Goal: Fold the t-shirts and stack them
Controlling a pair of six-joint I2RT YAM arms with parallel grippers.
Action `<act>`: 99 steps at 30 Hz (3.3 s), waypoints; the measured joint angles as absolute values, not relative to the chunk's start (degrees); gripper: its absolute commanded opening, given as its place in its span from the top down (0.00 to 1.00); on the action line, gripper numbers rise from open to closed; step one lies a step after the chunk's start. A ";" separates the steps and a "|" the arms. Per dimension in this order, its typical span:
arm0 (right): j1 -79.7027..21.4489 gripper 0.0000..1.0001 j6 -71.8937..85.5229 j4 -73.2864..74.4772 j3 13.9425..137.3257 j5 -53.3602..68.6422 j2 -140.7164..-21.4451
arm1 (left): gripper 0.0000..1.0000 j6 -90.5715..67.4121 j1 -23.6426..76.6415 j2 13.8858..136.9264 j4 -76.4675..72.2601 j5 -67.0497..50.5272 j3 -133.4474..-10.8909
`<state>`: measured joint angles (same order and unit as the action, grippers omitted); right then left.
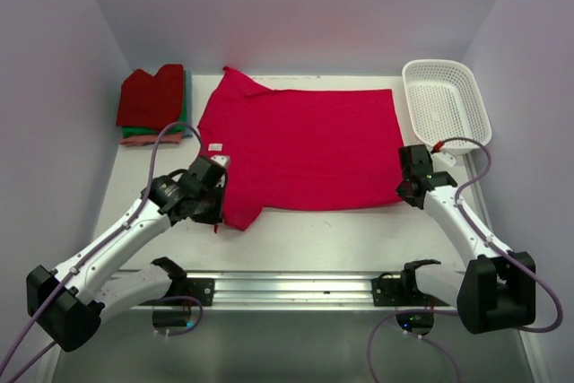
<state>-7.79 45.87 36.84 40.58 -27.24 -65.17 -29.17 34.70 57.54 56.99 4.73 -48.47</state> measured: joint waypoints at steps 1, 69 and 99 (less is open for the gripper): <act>-7.79 1.00 45.69 37.23 40.75 -27.20 -65.17 | 1.00 -29.39 34.70 57.17 57.23 4.71 -48.95; -2.87 1.00 38.54 33.06 75.40 -27.44 -106.21 | 1.00 -15.25 18.39 97.36 29.82 13.45 -75.90; -2.68 1.00 34.24 16.78 57.47 -18.13 -87.15 | 0.67 -24.69 16.25 77.71 9.15 -1.17 -47.40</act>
<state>-2.68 34.24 16.78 57.47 -18.13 -87.15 -24.69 16.25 77.71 9.15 -1.17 -47.40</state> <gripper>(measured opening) 0.010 0.558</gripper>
